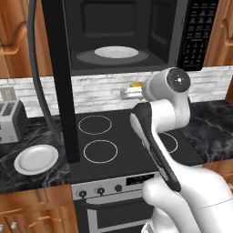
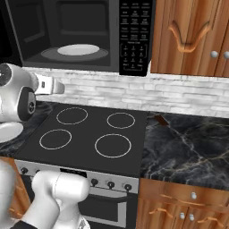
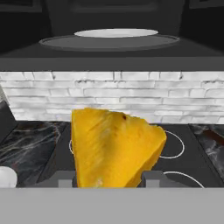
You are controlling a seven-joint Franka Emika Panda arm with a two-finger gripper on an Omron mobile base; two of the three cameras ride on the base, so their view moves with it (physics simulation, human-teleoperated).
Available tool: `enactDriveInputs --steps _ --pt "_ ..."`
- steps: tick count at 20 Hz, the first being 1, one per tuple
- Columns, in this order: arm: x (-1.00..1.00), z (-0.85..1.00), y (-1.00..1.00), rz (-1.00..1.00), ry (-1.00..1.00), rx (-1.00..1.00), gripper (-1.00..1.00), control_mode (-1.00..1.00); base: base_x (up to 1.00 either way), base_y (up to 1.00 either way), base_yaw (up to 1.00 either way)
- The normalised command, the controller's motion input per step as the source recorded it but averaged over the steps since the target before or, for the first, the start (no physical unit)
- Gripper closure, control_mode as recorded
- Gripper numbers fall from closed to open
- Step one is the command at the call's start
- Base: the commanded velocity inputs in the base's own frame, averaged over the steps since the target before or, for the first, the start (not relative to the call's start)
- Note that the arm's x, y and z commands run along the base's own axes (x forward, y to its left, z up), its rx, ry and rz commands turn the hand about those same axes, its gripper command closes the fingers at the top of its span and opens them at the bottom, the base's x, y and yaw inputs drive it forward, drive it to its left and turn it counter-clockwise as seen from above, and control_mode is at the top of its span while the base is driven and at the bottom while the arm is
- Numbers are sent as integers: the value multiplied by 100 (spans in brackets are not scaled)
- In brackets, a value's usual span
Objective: Pick the cheese from the counter and place it in the microwave.
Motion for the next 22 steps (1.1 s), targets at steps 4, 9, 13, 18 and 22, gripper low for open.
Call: enactDriveInputs --steps 4,9,13,18,22 --pt "10 41 10 -22 -23 -19 100 -100 0 0 0" --pt "16 78 -5 -18 -13 -5 100 -100 0 0 0" --pt "20 71 -24 -9 0 6 100 -100 0 0 0" --pt "55 40 -19 0 4 14 100 -100 0 0 0" --pt "52 -32 0 0 7 7 100 -100 0 0 0"
